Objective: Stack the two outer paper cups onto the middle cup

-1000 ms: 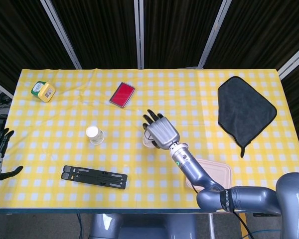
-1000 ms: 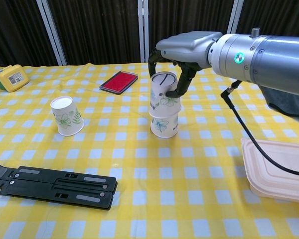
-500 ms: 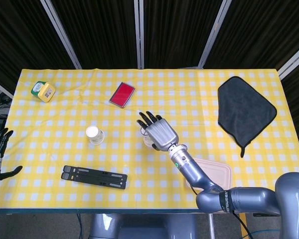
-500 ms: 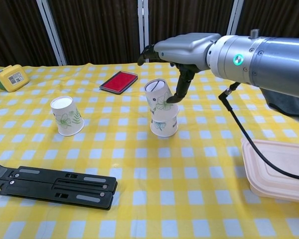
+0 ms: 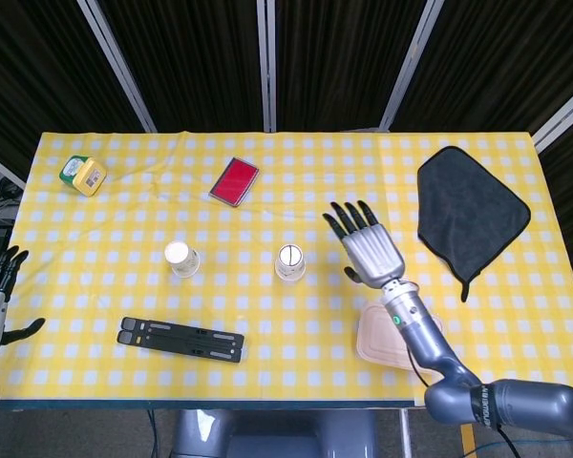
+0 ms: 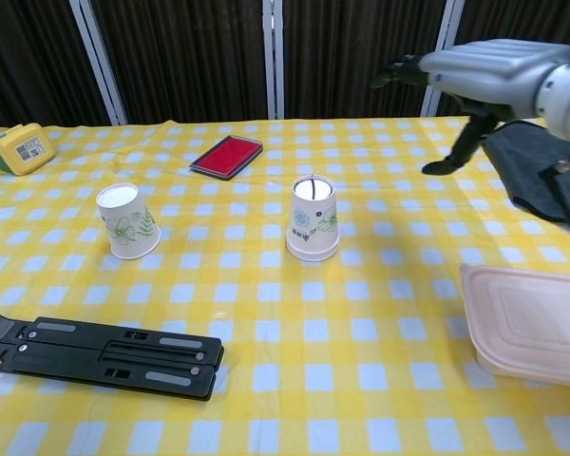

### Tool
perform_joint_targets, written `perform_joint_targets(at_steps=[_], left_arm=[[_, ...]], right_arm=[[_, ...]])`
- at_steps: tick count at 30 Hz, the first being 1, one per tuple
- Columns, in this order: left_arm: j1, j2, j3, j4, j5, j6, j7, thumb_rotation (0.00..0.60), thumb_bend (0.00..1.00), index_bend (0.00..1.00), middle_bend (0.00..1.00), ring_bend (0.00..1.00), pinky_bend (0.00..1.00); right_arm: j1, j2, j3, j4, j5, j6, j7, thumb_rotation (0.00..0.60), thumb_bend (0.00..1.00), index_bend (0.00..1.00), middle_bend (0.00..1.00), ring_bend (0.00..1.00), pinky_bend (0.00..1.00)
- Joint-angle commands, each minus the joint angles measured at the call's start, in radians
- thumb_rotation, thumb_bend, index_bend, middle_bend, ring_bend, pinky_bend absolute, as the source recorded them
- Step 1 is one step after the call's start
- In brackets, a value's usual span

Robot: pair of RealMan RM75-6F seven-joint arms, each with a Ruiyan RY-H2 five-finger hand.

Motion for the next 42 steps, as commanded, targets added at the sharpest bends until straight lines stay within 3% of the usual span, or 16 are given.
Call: perform_joint_targets(at_steps=[1,8,16,20,22,25,30,37,42], left_arm=[[-0.003,-0.006,-0.001,0.002,-0.004,-0.004,0.009,0.600,0.10,0.00,0.00,0.00,0.00],[-0.015,-0.022,-0.002,0.009,-0.014,-0.025,0.035,0.600,0.10,0.00,0.00,0.00,0.00],[-0.045,-0.023,0.000,-0.015,-0.005,-0.069,0.053,0.600,0.10,0.00,0.00,0.00,0.00],[-0.096,-0.013,-0.030,-0.026,-0.006,-0.108,0.094,0.600,0.11,0.00,0.00,0.00,0.00],[-0.172,0.001,-0.076,-0.038,-0.043,-0.197,0.134,0.600,0.13,0.00,0.00,0.00,0.00],[-0.225,0.015,-0.101,-0.053,-0.090,-0.280,0.154,0.600,0.15,0.01,0.00,0.00,0.00],[-0.321,0.028,-0.135,-0.056,-0.174,-0.429,0.182,0.600,0.22,0.13,0.00,0.00,0.00],[-0.472,-0.022,-0.166,0.009,-0.295,-0.632,0.226,0.600,0.26,0.19,0.00,0.00,0.00],[-0.557,-0.084,-0.162,0.070,-0.373,-0.711,0.296,0.600,0.27,0.19,0.00,0.00,0.00]], right_arm=[[-0.127,0.062,-0.062,0.044,-0.101,0.097,0.138,0.600,0.12,0.06,0.00,0.00,0.00],[-0.291,0.068,-0.129,0.179,-0.198,0.219,0.279,0.600,0.12,0.02,0.00,0.00,0.00],[-0.427,0.059,-0.168,0.269,-0.262,0.295,0.417,0.600,0.13,0.02,0.00,0.00,0.00],[-0.467,0.060,-0.173,0.297,-0.299,0.317,0.432,0.600,0.13,0.02,0.00,0.00,0.00],[-0.483,0.069,-0.172,0.302,-0.317,0.320,0.451,0.600,0.12,0.02,0.00,0.00,0.00],[-0.488,0.076,-0.165,0.303,-0.332,0.313,0.461,0.600,0.12,0.02,0.00,0.00,0.00],[-0.499,0.084,-0.148,0.303,-0.348,0.304,0.482,0.600,0.12,0.02,0.00,0.00,0.00],[-0.514,0.100,-0.123,0.303,-0.368,0.306,0.512,0.600,0.12,0.02,0.00,0.00,0.00],[-0.522,0.108,-0.108,0.304,-0.375,0.298,0.529,0.600,0.12,0.02,0.00,0.00,0.00]])
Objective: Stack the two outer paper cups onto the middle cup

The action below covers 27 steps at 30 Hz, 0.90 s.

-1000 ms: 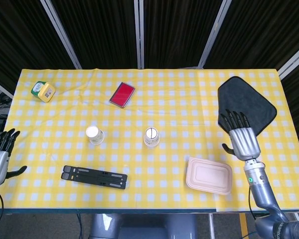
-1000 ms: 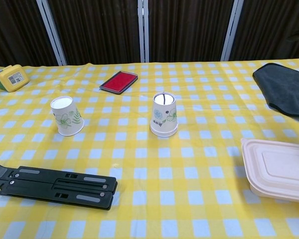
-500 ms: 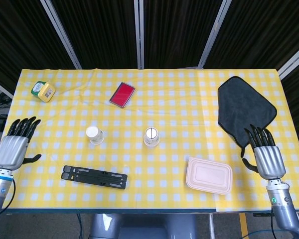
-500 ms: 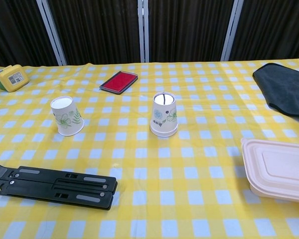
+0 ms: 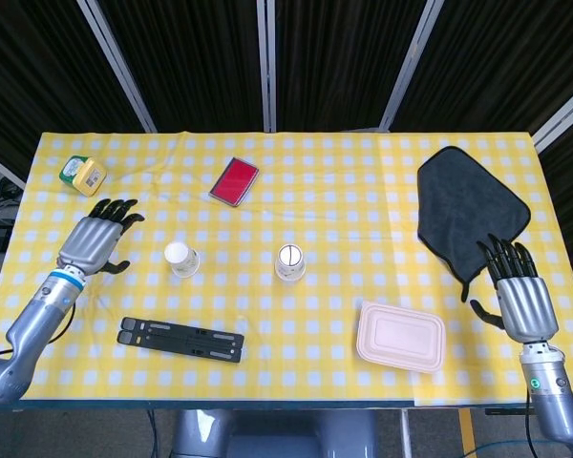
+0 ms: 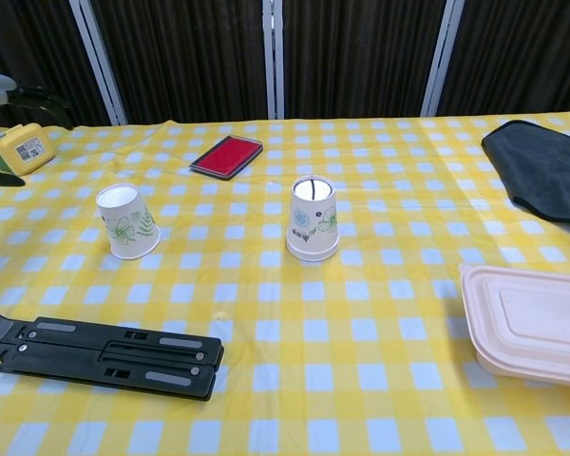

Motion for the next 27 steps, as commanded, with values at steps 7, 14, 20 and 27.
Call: perform_joint_targets(at_steps=[7,14,20,27], left_arm=[[-0.135,-0.112,0.016,0.113,-0.162,-0.119,0.101,0.600,0.26,0.19,0.00,0.00,0.00],[-0.190,-0.150,0.046,0.123,-0.220,-0.124,0.133,0.600,0.26,0.21,0.00,0.00,0.00],[-0.222,-0.182,0.068,0.133,-0.249,-0.112,0.140,0.600,0.26,0.31,0.00,0.00,0.00],[-0.230,-0.176,0.091,0.116,-0.244,-0.075,0.137,0.600,0.31,0.48,0.00,0.00,0.00]], right_arm=[[-0.017,0.012,0.021,-0.001,-0.024,0.004,0.027,0.600,0.12,0.02,0.00,0.00,0.00],[-0.031,0.017,0.043,-0.002,-0.037,0.001,0.044,0.600,0.12,0.02,0.00,0.00,0.00],[-0.042,0.022,0.058,-0.006,-0.052,-0.003,0.053,0.600,0.12,0.02,0.00,0.00,0.00],[-0.056,0.028,0.076,-0.011,-0.065,0.005,0.066,0.600,0.12,0.02,0.00,0.00,0.00]])
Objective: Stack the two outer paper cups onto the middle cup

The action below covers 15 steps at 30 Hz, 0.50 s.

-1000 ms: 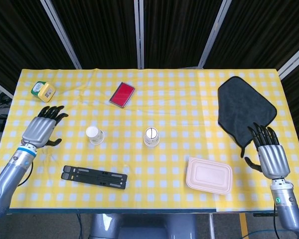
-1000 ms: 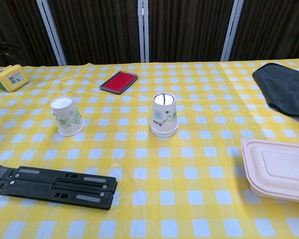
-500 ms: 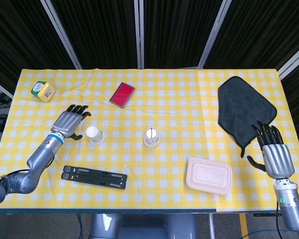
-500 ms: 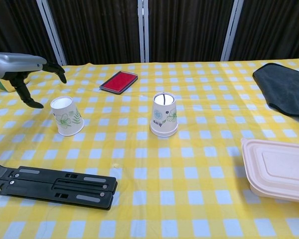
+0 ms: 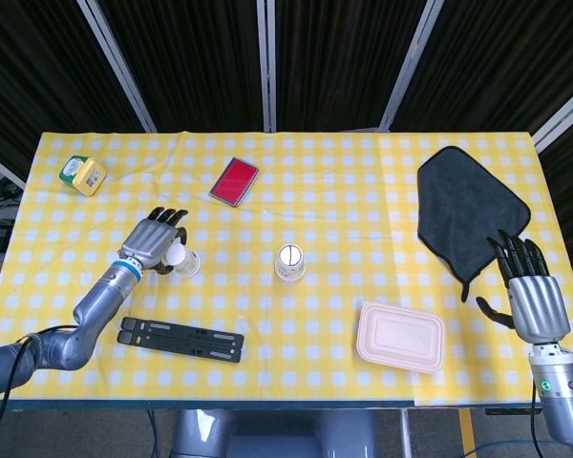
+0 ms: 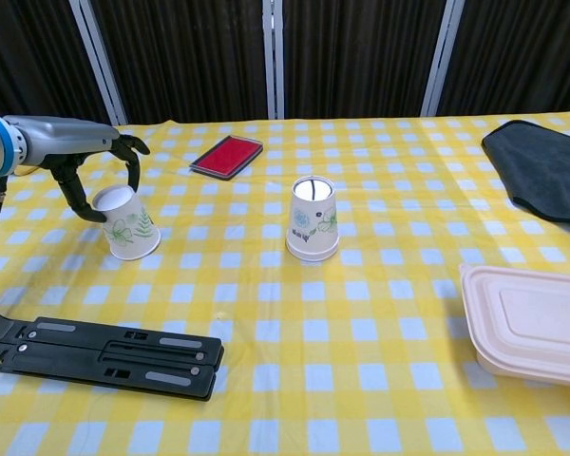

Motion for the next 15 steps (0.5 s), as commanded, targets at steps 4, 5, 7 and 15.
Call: perform_joint_targets(at_steps=[4,5,7,15], left_arm=[[0.002,0.029,0.000,-0.037,0.016,0.036,-0.019,0.600,0.31,0.47,0.00,0.00,0.00],[0.001,0.040,-0.003,-0.051,0.024,0.046,-0.024,0.600,0.31,0.47,0.00,0.00,0.00],[-0.001,0.058,-0.012,-0.076,0.036,0.062,-0.029,0.600,0.31,0.47,0.00,0.00,0.00],[-0.024,0.090,-0.075,-0.162,0.107,0.138,-0.061,0.600,0.31,0.46,0.00,0.00,0.00]], right_arm=[[-0.006,0.003,0.012,-0.001,-0.003,-0.003,0.006,0.600,0.12,0.02,0.00,0.00,0.00],[-0.008,0.002,0.013,-0.001,-0.005,-0.006,0.005,0.600,0.12,0.02,0.00,0.00,0.00],[-0.009,0.001,0.016,0.000,-0.007,-0.009,0.006,0.600,0.12,0.02,0.00,0.00,0.00],[-0.018,0.005,0.028,-0.005,-0.014,-0.004,0.006,0.600,0.12,0.02,0.00,0.00,0.00]])
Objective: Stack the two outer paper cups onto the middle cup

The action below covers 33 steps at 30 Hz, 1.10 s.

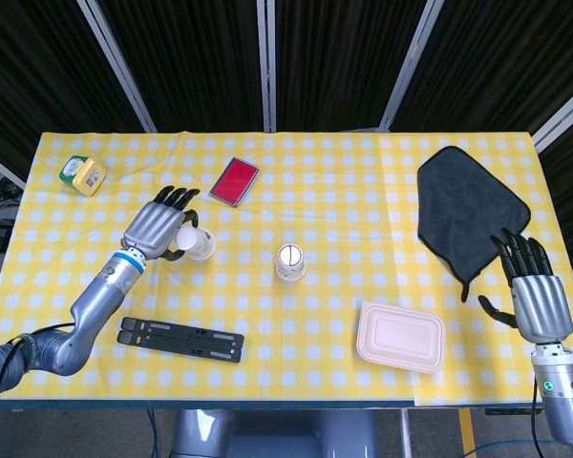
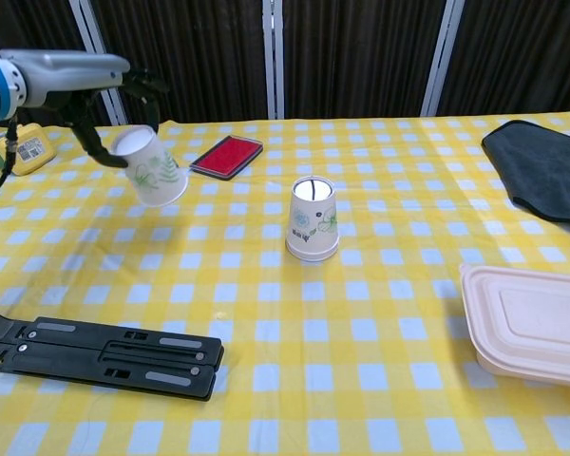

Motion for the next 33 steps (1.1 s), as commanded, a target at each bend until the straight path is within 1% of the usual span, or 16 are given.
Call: perform_joint_targets(at_steps=[1,5,10,12,14,22,33], left_arm=[[-0.018,0.002,-0.020,-0.017,0.020,0.014,-0.008,0.600,0.31,0.45,0.00,0.00,0.00],[-0.066,-0.016,-0.043,-0.031,0.017,0.003,0.012,0.600,0.31,0.44,0.00,0.00,0.00],[-0.131,-0.059,-0.061,-0.043,-0.035,-0.027,0.039,0.600,0.31,0.44,0.00,0.00,0.00],[-0.157,-0.082,-0.068,-0.043,-0.055,-0.036,0.046,0.600,0.31,0.44,0.00,0.00,0.00],[-0.197,-0.126,-0.078,-0.032,-0.080,-0.048,0.056,0.600,0.31,0.45,0.00,0.00,0.00],[-0.264,-0.179,-0.076,-0.027,-0.127,-0.029,0.099,0.600,0.31,0.45,0.00,0.00,0.00],[-0.302,-0.178,-0.045,-0.016,-0.203,-0.011,0.146,0.600,0.31,0.45,0.00,0.00,0.00]], right_arm=[[-0.003,0.001,0.003,0.000,-0.001,0.001,0.003,0.600,0.12,0.02,0.00,0.00,0.00],[-0.007,0.004,0.014,0.002,0.002,-0.002,0.014,0.600,0.12,0.02,0.00,0.00,0.00],[-0.011,0.007,0.023,0.005,0.001,-0.002,0.026,0.600,0.12,0.03,0.00,0.00,0.00],[-0.012,0.008,0.026,0.006,0.002,-0.003,0.028,0.600,0.12,0.03,0.00,0.00,0.00],[-0.014,0.009,0.033,0.012,0.010,-0.008,0.040,0.600,0.12,0.03,0.00,0.00,0.00],[-0.017,0.016,0.045,0.019,0.015,-0.021,0.073,0.600,0.13,0.03,0.00,0.00,0.00],[-0.024,0.023,0.053,0.017,0.008,-0.018,0.092,0.600,0.12,0.03,0.00,0.00,0.00]])
